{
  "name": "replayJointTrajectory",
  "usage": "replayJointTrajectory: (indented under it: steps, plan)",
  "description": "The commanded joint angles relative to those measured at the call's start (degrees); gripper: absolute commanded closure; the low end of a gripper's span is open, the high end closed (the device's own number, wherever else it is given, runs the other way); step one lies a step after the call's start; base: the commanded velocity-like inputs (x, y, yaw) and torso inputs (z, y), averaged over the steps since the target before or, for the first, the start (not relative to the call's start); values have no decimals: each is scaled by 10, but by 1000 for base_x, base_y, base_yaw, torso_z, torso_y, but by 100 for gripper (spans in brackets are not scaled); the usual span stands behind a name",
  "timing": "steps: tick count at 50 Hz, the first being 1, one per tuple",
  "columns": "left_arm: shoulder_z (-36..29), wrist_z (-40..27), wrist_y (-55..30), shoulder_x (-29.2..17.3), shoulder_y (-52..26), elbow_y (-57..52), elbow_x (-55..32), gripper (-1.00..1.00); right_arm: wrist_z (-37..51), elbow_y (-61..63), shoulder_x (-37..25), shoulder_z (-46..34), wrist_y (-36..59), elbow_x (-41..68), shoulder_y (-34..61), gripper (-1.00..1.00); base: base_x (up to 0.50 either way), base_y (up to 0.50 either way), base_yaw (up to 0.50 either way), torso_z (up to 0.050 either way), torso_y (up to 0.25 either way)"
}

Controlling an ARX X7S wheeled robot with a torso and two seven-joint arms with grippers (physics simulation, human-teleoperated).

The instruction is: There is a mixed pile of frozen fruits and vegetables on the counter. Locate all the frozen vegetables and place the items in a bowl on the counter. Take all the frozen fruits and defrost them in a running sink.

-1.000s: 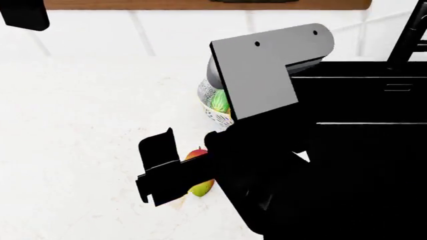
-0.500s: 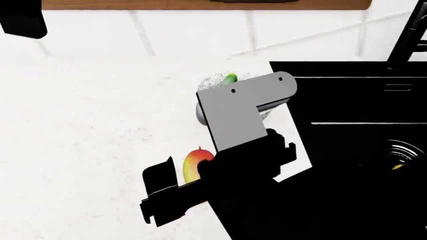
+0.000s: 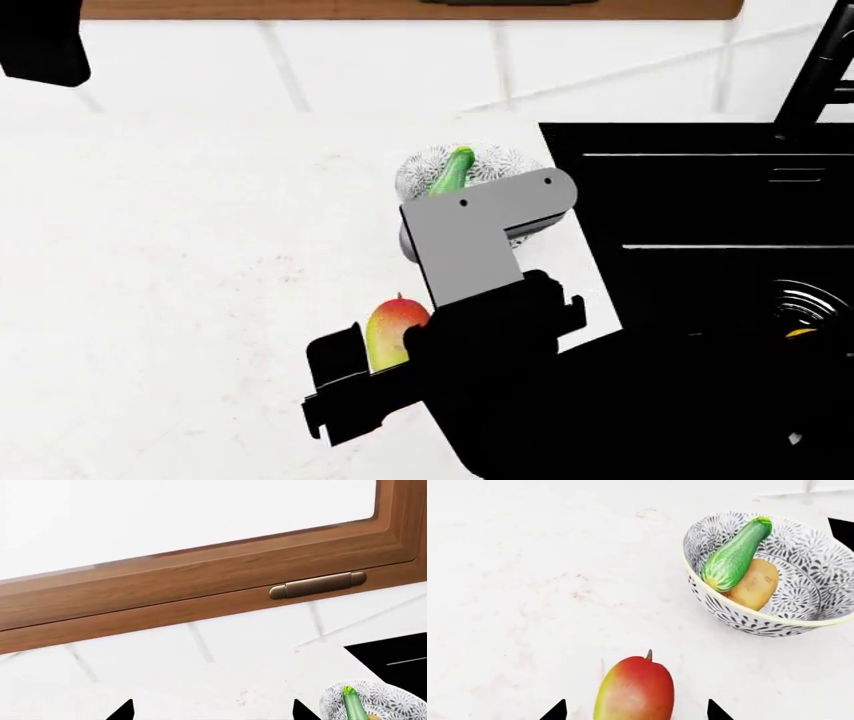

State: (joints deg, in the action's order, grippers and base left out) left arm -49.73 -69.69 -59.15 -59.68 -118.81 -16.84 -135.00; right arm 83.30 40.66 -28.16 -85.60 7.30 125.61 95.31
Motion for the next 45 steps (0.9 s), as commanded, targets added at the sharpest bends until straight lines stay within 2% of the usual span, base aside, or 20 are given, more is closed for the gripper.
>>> replayJointTrajectory:
  steps: [1,22,45]
  plan:
    - [1,0,1,-2,4,-3,0,-100,-16,-13,-5,-8,2,-10,-6,-100,0,0,0,0,0]
    - [0,1,1,-3,10,-6,2,-100,-84,-51,1,-27,-9,-61,-69,-100,0,0,0,0,0]
    - [1,0,0,-6,11,-7,0,-100,-107,-72,-8,-58,-15,-100,-128,-100,0,0,0,0,0]
